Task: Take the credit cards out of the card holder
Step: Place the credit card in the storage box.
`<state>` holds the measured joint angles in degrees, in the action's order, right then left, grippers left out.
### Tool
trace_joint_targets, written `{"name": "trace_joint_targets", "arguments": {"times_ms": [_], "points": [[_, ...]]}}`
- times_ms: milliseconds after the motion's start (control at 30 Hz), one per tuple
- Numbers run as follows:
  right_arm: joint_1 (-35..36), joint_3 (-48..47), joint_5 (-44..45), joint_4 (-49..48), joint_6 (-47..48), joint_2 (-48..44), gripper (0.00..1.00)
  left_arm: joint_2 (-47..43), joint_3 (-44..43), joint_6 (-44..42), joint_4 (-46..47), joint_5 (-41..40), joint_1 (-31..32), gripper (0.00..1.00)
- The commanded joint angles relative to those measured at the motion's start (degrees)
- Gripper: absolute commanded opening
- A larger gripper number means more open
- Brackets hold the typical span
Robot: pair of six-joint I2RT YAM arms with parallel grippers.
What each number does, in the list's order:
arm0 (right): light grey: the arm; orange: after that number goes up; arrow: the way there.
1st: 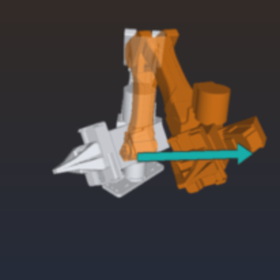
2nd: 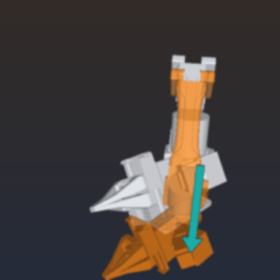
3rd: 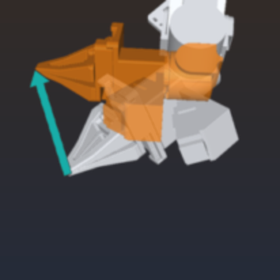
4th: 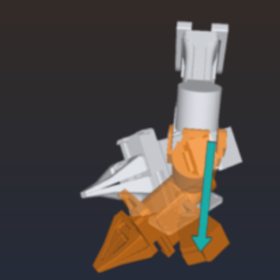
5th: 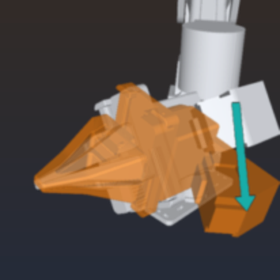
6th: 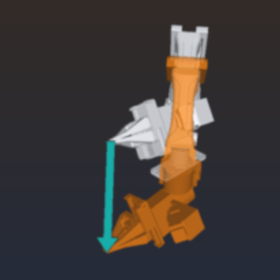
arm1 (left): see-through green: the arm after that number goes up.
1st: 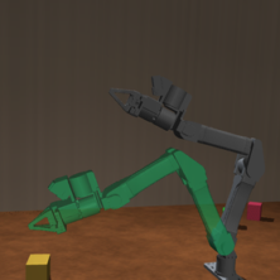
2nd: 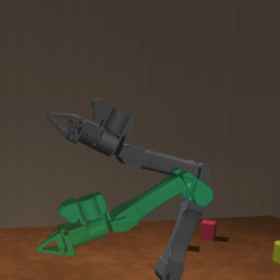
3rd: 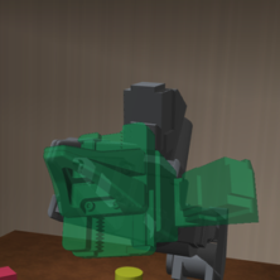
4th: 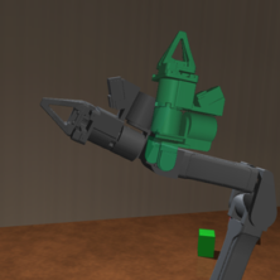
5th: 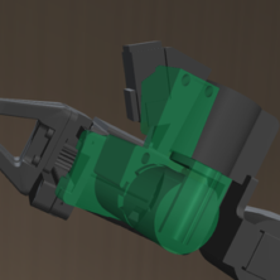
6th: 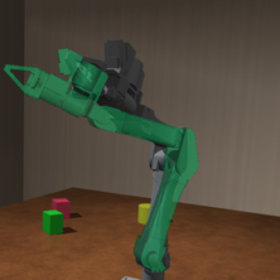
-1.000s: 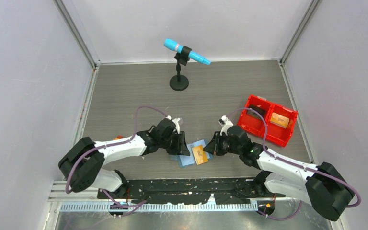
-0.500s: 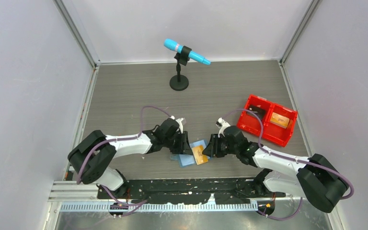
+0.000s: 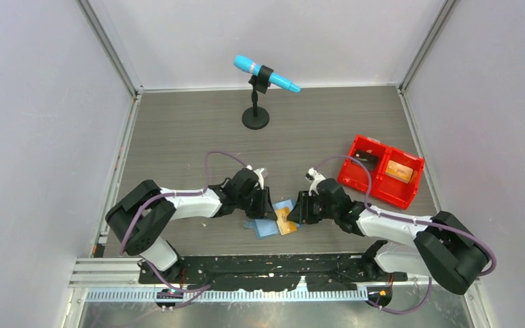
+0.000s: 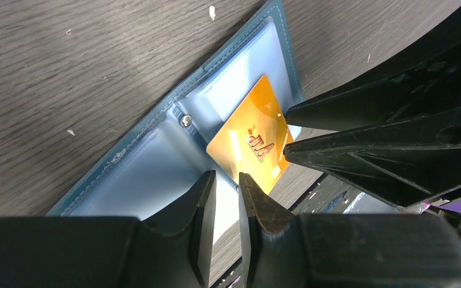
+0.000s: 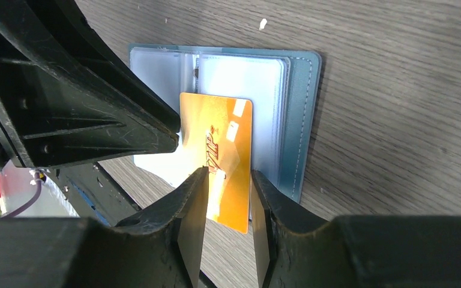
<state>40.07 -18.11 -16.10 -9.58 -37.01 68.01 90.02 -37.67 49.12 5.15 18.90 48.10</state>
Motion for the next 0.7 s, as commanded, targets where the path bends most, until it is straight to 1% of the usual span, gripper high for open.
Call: {"name": "trace_joint_targets", "arguments": {"times_ms": [0,333,433,500,667], "points": [[-0.2,0.2,-0.9,-3.7,-0.1,0.8,0.39,0.7,-0.6,0.0,2.3,-0.1,0.2,0.23],[-0.5,1.2,-0.4,-4.4,-1.7,1.7,0.37,0.6,0.8,0.8,4.0,-0.2,0.2,0.35],[-0.4,1.9,-0.4,-5.1,-2.4,1.3,0.36,0.8,1.2,1.5,5.1,-0.1,0.2,0.36],[-0.4,2.5,-0.2,-5.8,-2.8,1.2,0.32,0.9,1.7,2.4,6.4,-0.1,0.2,0.37],[-0.4,1.9,-0.1,-5.2,-2.8,2.0,0.27,1.4,3.5,4.9,11.9,1.1,0.2,0.37]]}}
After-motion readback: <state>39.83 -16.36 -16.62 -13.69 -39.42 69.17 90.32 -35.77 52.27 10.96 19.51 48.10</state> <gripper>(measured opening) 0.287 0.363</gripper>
